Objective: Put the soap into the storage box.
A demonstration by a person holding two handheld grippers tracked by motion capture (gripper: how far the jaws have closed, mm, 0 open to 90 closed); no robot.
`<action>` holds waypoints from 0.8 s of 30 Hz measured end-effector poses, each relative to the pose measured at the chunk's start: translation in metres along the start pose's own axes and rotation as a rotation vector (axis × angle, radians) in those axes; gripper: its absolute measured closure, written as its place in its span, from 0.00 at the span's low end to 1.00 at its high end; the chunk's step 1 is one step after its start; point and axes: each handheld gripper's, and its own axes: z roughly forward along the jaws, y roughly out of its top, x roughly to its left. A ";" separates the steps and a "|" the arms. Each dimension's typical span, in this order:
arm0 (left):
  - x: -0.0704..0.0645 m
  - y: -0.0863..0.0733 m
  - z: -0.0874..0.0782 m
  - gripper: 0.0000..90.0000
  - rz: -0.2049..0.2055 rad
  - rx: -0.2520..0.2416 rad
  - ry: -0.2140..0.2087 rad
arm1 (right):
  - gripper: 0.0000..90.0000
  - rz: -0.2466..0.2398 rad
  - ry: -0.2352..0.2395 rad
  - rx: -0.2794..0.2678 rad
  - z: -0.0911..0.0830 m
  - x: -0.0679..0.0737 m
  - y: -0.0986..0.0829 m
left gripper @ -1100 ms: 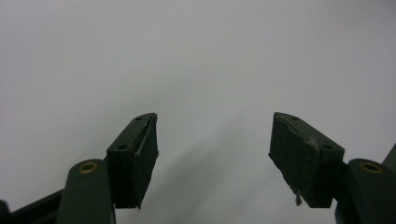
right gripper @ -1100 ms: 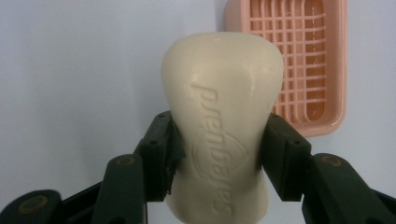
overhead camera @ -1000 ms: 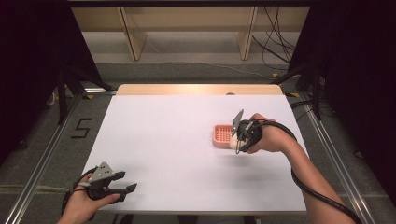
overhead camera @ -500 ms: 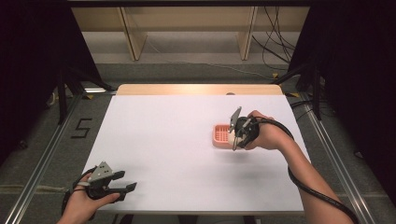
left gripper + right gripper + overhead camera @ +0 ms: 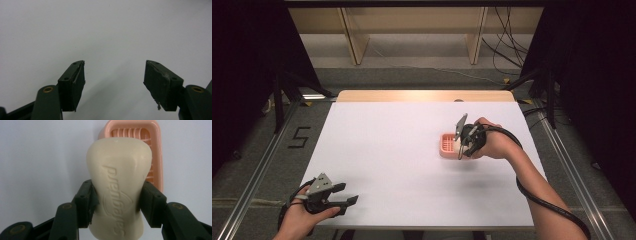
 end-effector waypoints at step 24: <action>0.002 0.000 -0.001 0.36 0.001 0.005 0.006 | 0.56 -0.017 -0.043 -0.012 0.003 -0.007 0.006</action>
